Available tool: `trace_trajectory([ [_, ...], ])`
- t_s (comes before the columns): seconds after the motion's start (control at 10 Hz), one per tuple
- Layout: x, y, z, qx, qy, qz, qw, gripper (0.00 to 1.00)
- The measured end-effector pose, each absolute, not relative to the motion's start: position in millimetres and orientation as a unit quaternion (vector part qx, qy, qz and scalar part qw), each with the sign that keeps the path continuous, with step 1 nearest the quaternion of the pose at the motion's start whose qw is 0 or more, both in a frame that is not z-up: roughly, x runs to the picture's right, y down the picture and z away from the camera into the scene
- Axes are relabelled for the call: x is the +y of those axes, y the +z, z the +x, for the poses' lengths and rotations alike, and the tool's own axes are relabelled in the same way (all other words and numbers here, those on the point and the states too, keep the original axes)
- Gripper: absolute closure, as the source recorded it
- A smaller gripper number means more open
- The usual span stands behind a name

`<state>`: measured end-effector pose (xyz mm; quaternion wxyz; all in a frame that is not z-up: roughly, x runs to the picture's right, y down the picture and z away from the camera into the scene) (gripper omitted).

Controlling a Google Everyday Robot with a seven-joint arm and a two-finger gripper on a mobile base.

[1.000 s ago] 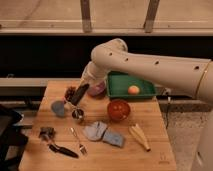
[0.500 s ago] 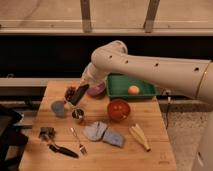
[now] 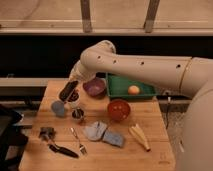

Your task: Place eraser in plastic cup

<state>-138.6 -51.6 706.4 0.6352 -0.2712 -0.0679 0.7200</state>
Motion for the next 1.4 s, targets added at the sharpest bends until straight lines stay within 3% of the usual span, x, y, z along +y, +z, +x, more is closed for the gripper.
trace_trajectory([
  [0.6, -46, 718, -182, -0.039, 0.653, -0.253, 0.713, 1.00],
  [1.4, -55, 738, -206, -0.043, 0.636, -0.234, 0.734, 1.00],
])
